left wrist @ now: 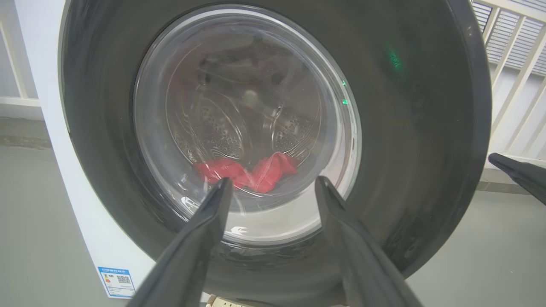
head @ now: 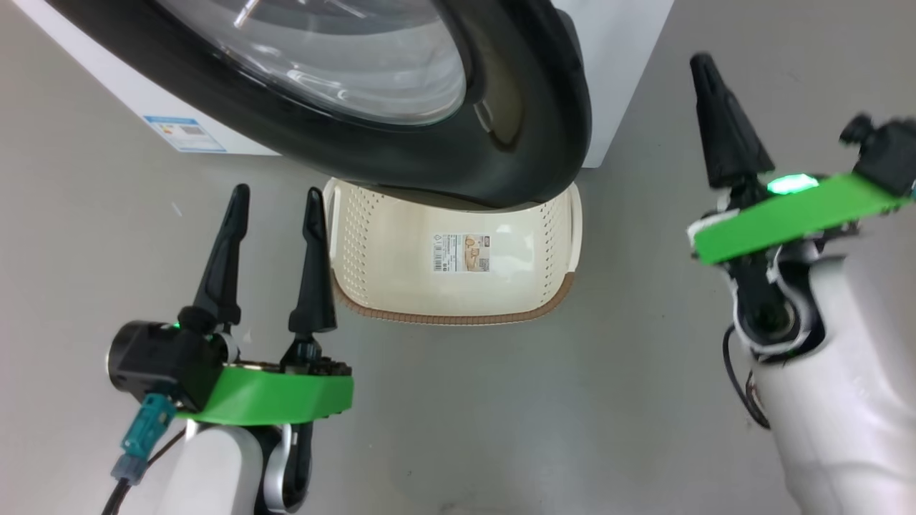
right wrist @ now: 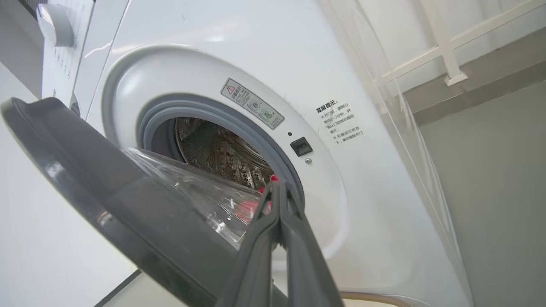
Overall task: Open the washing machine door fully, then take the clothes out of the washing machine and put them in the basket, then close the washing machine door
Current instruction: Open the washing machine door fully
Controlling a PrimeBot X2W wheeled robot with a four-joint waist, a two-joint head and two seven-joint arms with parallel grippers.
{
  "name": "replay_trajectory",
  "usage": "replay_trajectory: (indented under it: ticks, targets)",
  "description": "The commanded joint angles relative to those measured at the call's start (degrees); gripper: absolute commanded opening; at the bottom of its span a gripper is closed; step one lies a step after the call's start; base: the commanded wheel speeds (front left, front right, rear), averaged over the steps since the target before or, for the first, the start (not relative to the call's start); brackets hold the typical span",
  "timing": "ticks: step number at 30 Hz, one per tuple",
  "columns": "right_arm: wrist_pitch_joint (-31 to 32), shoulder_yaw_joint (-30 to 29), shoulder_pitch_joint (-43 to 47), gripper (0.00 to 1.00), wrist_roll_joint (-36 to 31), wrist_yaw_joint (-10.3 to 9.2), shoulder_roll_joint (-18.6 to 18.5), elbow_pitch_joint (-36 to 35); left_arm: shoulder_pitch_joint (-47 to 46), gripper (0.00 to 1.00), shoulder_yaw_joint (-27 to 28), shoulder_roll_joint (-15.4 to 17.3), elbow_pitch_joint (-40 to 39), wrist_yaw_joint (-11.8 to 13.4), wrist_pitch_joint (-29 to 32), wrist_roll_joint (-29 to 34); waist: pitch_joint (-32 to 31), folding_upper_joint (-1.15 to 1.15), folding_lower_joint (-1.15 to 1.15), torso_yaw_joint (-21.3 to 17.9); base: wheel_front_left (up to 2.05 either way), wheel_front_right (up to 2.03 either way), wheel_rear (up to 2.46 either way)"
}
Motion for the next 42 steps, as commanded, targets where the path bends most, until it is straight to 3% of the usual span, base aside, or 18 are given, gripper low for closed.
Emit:
replay_trajectory:
  ticks: [1, 7, 17, 29, 42]
  targets:
    - [2.0, 0.7, -2.1, 0.00, 3.9, 0.26, 0.5, -0.9, 0.5, 1.00, 1.4, 1.0, -1.7, 0.3, -0.3, -0.1, 0.2, 0.00, 0.00, 0.4, 0.00, 0.00, 0.00]
    - [12.3, -0.8, -7.5, 0.00, 20.8, 0.26, 0.5, 2.5, 0.2, 1.00, 0.7, 1.0, -1.7, 0.5, -0.3, -0.1, 1.2, 0.00, 0.00, 1.4, 0.00, 0.00, 0.00]
    - [30.6, -2.2, -16.7, 0.00, 41.1, 0.26, 0.5, 12.6, -0.8, 1.00, -0.6, 1.0, -1.3, 0.7, -0.3, -0.5, 2.7, 0.00, 0.00, 2.5, 0.00, 0.00, 0.00]
    - [39.7, -1.3, -22.8, 0.00, 48.1, 0.26, 0.5, 21.0, -0.9, 1.00, -1.3, 1.0, -0.6, 0.7, -0.3, -0.7, 2.6, 0.00, 0.00, 3.6, 0.00, 0.00, 0.00]
    - [43.2, 2.7, -19.2, 0.00, 49.0, 0.26, 0.3, 17.3, -1.1, 1.00, -1.3, 1.0, 0.3, 1.0, -0.3, -0.7, 1.5, 0.00, 0.00, 3.2, 0.00, 0.00, 0.00]
